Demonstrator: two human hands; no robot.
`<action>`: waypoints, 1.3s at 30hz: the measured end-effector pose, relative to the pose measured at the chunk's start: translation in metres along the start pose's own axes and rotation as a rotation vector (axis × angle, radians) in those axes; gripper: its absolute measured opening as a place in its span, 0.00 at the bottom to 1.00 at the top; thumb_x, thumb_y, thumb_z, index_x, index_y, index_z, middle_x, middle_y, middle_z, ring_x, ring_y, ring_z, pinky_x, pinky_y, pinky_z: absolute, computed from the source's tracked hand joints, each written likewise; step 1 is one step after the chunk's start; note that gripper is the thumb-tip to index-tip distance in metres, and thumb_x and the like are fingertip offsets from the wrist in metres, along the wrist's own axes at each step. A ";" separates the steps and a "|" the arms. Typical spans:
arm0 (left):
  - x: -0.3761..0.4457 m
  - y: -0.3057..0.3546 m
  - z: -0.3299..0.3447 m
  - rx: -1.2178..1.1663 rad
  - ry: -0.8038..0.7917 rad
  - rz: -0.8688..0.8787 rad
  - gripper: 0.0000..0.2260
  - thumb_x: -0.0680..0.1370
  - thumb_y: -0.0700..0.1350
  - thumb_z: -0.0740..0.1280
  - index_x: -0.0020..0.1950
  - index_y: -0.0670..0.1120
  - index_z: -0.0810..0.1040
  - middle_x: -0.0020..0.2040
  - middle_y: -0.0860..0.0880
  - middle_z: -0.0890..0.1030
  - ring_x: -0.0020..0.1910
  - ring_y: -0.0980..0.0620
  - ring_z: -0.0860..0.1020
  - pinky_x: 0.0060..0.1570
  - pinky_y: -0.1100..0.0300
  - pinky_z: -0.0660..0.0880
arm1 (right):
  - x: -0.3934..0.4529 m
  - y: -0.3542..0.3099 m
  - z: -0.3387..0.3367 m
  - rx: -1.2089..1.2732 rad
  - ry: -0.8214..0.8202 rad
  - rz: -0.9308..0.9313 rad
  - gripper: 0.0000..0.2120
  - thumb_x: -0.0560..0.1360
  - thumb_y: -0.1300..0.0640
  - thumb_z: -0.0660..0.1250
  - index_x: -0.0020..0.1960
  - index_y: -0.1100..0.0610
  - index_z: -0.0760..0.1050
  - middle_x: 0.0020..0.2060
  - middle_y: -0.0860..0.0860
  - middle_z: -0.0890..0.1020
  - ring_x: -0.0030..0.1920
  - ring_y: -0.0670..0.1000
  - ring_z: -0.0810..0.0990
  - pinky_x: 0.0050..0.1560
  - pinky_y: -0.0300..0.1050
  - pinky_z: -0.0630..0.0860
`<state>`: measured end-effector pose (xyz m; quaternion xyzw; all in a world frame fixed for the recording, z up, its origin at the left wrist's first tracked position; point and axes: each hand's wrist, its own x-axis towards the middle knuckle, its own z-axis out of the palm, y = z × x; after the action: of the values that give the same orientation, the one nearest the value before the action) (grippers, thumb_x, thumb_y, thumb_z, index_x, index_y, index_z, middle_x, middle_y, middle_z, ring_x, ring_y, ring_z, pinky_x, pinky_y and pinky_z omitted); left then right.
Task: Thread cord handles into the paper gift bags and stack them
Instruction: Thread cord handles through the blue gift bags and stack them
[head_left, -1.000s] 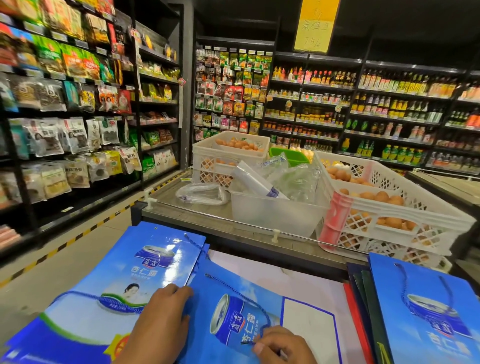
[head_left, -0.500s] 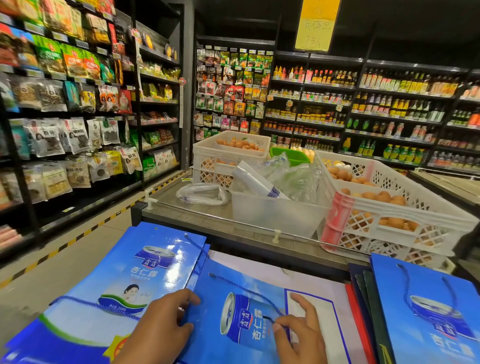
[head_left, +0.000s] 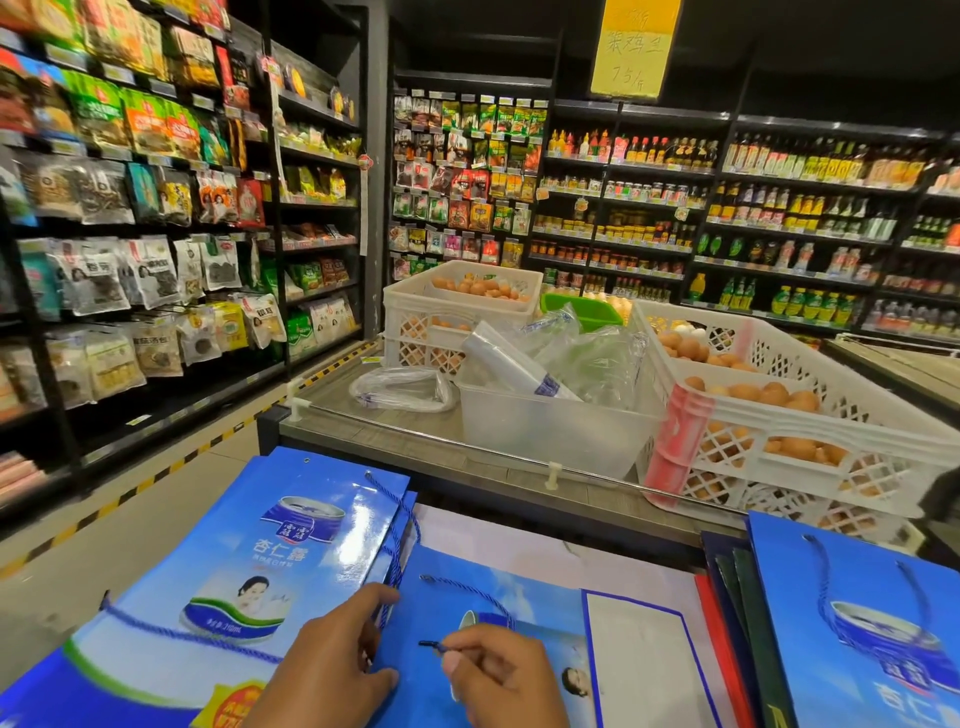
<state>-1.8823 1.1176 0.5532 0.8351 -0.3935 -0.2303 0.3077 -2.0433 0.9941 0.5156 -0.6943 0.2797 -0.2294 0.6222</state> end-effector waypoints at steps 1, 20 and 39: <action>0.001 0.000 0.000 -0.009 -0.017 -0.010 0.25 0.74 0.51 0.78 0.65 0.65 0.70 0.47 0.53 0.82 0.44 0.58 0.82 0.46 0.70 0.77 | 0.001 0.004 0.000 0.003 0.004 0.006 0.10 0.75 0.62 0.75 0.41 0.48 0.88 0.34 0.57 0.84 0.38 0.51 0.82 0.43 0.40 0.77; -0.004 -0.025 0.032 -0.667 0.090 -0.074 0.14 0.70 0.31 0.79 0.52 0.44 0.85 0.37 0.39 0.82 0.36 0.47 0.80 0.50 0.55 0.79 | 0.001 0.020 -0.005 -0.160 0.046 -0.034 0.11 0.74 0.61 0.74 0.36 0.47 0.84 0.25 0.48 0.70 0.29 0.46 0.68 0.38 0.34 0.70; -0.007 -0.050 0.048 -0.604 -0.057 0.061 0.08 0.76 0.39 0.76 0.51 0.50 0.87 0.48 0.42 0.87 0.47 0.40 0.85 0.46 0.57 0.78 | -0.008 0.014 0.000 -0.295 -0.008 -0.089 0.08 0.73 0.53 0.75 0.36 0.42 0.84 0.24 0.43 0.74 0.27 0.43 0.70 0.34 0.33 0.65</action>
<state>-1.8906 1.1321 0.4853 0.6868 -0.3406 -0.3511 0.5376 -2.0502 0.9986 0.5017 -0.7907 0.2769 -0.2104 0.5038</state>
